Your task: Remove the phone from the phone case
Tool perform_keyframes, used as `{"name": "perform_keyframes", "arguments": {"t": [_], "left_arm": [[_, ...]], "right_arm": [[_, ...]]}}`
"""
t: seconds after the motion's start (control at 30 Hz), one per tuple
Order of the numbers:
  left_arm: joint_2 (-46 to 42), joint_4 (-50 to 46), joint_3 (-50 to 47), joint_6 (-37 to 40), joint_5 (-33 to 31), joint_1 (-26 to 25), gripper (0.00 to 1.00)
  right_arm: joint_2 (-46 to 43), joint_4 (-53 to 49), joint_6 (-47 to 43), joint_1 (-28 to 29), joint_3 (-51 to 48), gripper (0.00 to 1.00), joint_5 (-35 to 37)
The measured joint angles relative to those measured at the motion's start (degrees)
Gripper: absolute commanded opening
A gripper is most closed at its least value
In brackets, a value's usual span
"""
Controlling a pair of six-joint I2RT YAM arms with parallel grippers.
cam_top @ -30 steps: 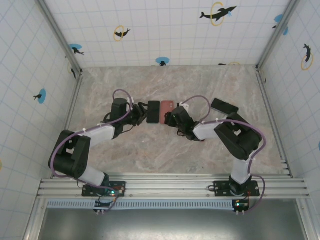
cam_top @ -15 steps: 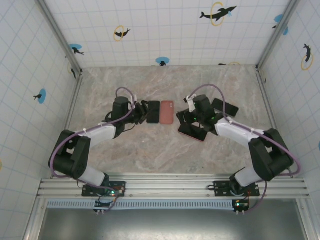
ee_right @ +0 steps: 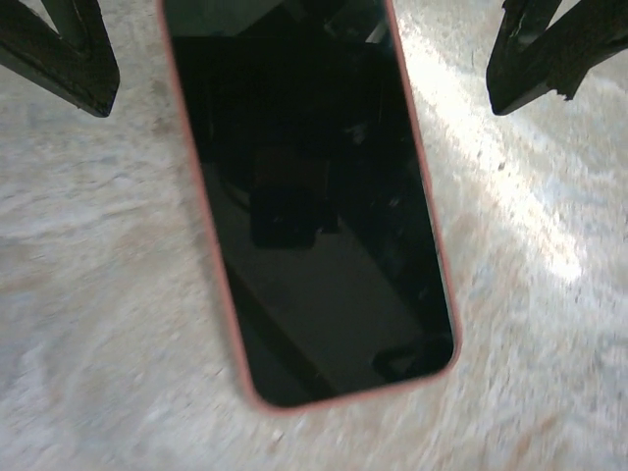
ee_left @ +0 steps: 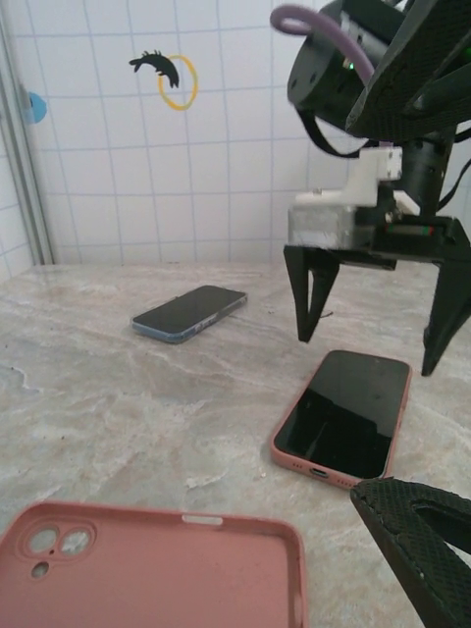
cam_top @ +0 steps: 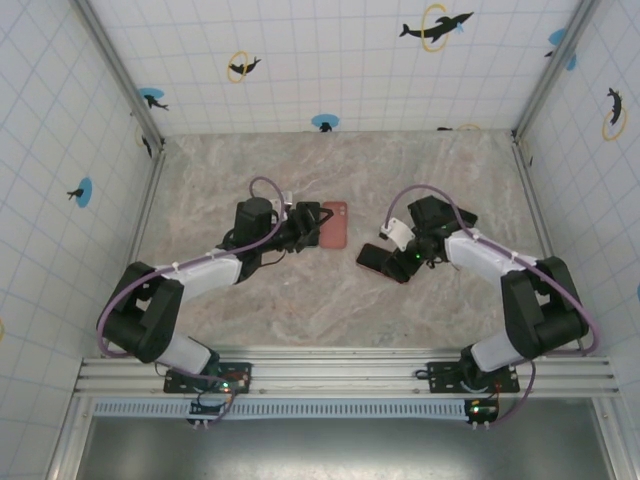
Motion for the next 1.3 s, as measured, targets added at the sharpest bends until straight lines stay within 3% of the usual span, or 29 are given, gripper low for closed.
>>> {"name": "perform_keyframes", "arguments": {"t": [0.37,0.77,1.1,1.3], "left_arm": [[-0.59,0.63,0.00,-0.24,0.02,-0.07,0.91],[-0.59,0.63,0.00,-0.20,0.24,-0.07,0.91],[-0.59,0.57,0.00,-0.09,0.66,-0.07,0.91],[-0.74,0.48,0.00,0.04,0.63,-0.07,0.91]], "right_arm": [[6.64,-3.63,-5.27,-0.37,2.99,1.00,-1.03],[7.52,-3.67,-7.02,2.54,3.10,0.94,5.40],[8.07,-4.07,-6.47,3.54,3.67,0.63,7.69],[7.76,-3.89,-5.44,3.65,3.63,0.54,7.91]]}}
